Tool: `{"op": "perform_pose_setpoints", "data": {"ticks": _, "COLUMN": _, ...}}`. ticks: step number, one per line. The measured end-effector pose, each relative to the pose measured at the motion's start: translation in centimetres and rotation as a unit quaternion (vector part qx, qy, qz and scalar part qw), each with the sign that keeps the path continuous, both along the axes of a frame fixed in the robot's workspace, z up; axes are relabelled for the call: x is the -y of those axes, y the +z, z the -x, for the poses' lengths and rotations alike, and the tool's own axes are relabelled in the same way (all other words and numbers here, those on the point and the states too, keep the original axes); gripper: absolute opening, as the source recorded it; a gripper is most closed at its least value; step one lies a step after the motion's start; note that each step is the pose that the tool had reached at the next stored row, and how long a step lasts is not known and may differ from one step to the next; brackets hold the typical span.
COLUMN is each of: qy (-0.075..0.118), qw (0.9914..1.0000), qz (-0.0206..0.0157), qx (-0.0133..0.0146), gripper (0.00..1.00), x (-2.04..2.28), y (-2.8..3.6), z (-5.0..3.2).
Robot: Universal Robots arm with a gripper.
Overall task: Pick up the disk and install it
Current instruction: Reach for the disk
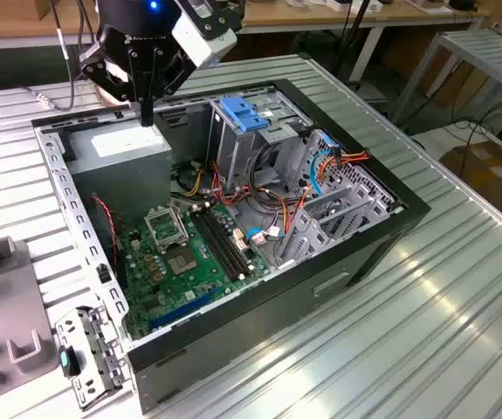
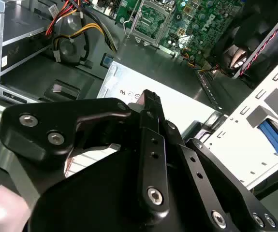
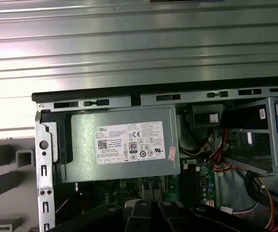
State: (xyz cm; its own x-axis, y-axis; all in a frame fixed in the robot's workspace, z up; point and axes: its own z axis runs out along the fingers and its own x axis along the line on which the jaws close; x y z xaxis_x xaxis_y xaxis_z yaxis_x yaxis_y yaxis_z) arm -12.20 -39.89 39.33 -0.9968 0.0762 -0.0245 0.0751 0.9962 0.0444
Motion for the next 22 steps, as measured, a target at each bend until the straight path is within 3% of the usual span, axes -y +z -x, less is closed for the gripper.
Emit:
{"op": "perform_pose_setpoints", "data": {"ticks": 14, "qy": 0.0, "qw": 1.0, "qz": 0.0, "qx": 0.0, "gripper": 0.11, "x": 0.0, "y": 0.02, "z": 0.48}}
{"op": "perform_pose_setpoints", "data": {"ticks": 22, "qy": 0.0, "qw": 1.0, "qz": 0.0, "qx": 0.0, "gripper": 0.11, "x": 0.0, "y": 0.02, "z": 2.1}}
